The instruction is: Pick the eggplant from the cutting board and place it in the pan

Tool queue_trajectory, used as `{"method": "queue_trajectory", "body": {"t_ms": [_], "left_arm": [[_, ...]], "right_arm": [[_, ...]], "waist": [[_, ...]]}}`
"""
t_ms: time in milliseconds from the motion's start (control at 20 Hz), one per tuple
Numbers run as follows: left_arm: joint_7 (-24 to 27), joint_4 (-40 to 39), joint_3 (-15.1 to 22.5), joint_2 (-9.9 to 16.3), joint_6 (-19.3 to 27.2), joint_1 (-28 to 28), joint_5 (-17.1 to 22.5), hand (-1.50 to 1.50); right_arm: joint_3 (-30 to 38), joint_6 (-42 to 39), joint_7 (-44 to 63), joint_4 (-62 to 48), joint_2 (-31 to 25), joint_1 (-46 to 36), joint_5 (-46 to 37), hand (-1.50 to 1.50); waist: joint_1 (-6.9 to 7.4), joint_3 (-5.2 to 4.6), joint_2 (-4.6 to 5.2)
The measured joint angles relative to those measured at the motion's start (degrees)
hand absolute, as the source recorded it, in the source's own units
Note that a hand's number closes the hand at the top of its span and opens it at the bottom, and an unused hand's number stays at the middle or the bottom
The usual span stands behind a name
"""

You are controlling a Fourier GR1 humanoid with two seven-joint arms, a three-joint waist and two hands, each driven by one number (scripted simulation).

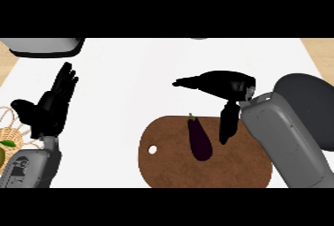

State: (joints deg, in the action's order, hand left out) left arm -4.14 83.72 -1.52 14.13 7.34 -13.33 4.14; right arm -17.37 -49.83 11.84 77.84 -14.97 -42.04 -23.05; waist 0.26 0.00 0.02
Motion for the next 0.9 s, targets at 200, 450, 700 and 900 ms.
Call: {"method": "queue_trajectory", "body": {"t_ms": [200,450,700,900], "left_arm": [[0.49,-0.78,-0.2,-0.73,-0.11,-0.56,-0.76,0.0],[0.03,-0.67,-1.25,-0.65,-1.1,-1.0,-0.73,0.0],[-0.79,0.93,-1.97,-0.56,-2.06,0.03,-0.62,0.0],[-0.84,0.91,-2.41,-0.32,-2.8,0.19,-0.66,0.0]], "right_arm": [[-1.29,-0.65,-2.79,-2.55,1.34,0.37,-2.73,-1.5],[-2.81,-1.62,-6.57,-3.23,1.17,1.58,-6.51,-1.5],[-4.29,-0.9,-6.67,-4.45,3.46,1.61,-10.84,-1.5],[-6.9,-0.95,-7.75,-5.6,2.6,0.59,-15.16,-1.5]], "waist": [[0.04,0.0,0.03],[0.0,0.0,0.02],[0.09,0.0,0.0],[0.12,0.0,0.02]]}}
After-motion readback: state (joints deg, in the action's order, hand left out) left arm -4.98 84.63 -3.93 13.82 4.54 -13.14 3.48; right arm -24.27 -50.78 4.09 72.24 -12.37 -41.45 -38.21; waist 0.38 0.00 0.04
